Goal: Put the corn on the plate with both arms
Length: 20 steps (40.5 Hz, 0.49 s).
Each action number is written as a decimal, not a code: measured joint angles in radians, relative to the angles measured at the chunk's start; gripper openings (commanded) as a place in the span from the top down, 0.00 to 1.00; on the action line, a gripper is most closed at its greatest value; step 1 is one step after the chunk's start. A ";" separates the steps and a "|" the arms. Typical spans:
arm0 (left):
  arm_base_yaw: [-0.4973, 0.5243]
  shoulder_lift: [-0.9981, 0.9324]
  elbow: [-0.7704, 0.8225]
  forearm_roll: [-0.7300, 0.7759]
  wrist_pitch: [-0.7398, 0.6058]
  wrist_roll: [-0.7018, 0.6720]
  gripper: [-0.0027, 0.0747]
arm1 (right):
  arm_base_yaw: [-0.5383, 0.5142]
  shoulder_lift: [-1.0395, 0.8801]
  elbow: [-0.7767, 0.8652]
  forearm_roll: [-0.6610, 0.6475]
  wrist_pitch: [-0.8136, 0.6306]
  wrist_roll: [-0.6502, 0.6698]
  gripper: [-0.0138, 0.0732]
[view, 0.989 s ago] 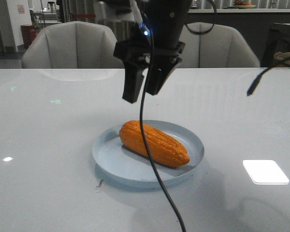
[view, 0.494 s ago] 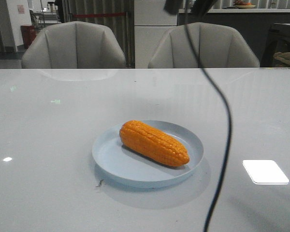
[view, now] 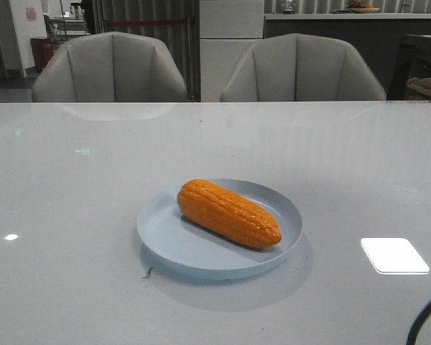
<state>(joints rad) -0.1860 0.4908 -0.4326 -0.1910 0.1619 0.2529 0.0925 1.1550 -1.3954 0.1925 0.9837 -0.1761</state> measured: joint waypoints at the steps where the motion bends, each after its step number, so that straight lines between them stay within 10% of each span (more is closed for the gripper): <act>1: 0.000 0.000 0.000 0.000 0.000 0.000 0.38 | -0.003 -0.047 0.047 0.000 -0.021 0.002 0.26; 20: 0.000 0.000 0.000 0.015 -0.037 0.000 0.38 | -0.030 -0.554 0.713 0.006 -0.186 0.139 0.26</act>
<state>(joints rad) -0.1860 0.4908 -0.4326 -0.1761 0.1249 0.2529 0.0623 0.6014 -0.6825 0.1982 0.7973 -0.0366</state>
